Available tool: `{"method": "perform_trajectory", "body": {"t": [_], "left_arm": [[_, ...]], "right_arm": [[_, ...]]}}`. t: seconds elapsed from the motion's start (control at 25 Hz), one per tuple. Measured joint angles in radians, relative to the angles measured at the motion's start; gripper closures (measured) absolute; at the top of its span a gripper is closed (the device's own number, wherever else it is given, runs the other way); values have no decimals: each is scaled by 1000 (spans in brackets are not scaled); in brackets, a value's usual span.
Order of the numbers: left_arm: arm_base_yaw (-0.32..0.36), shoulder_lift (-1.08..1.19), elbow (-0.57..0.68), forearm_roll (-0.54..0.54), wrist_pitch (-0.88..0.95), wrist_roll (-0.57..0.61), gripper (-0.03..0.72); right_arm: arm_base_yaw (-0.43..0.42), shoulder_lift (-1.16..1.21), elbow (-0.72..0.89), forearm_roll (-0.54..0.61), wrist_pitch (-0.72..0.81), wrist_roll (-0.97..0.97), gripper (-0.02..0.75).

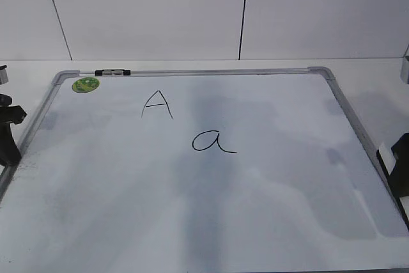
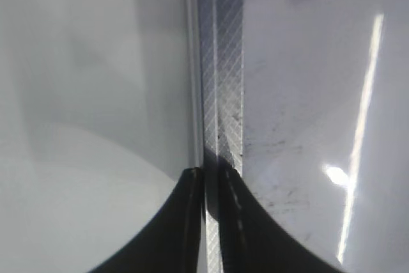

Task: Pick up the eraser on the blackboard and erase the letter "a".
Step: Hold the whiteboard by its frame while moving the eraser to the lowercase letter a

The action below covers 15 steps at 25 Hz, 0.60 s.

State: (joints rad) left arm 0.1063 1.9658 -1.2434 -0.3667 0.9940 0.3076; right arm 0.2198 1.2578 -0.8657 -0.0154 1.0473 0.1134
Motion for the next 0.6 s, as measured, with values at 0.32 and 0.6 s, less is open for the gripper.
{"method": "perform_trajectory", "body": {"t": [0.32,0.6], "left_arm": [[0,0,0,0,0,0,645],[0,0,0,0,0,0,644]], "right_arm": [[0,9,-16,2,23,-54,197],[76,128,-149,2,32,-72,197]]}}
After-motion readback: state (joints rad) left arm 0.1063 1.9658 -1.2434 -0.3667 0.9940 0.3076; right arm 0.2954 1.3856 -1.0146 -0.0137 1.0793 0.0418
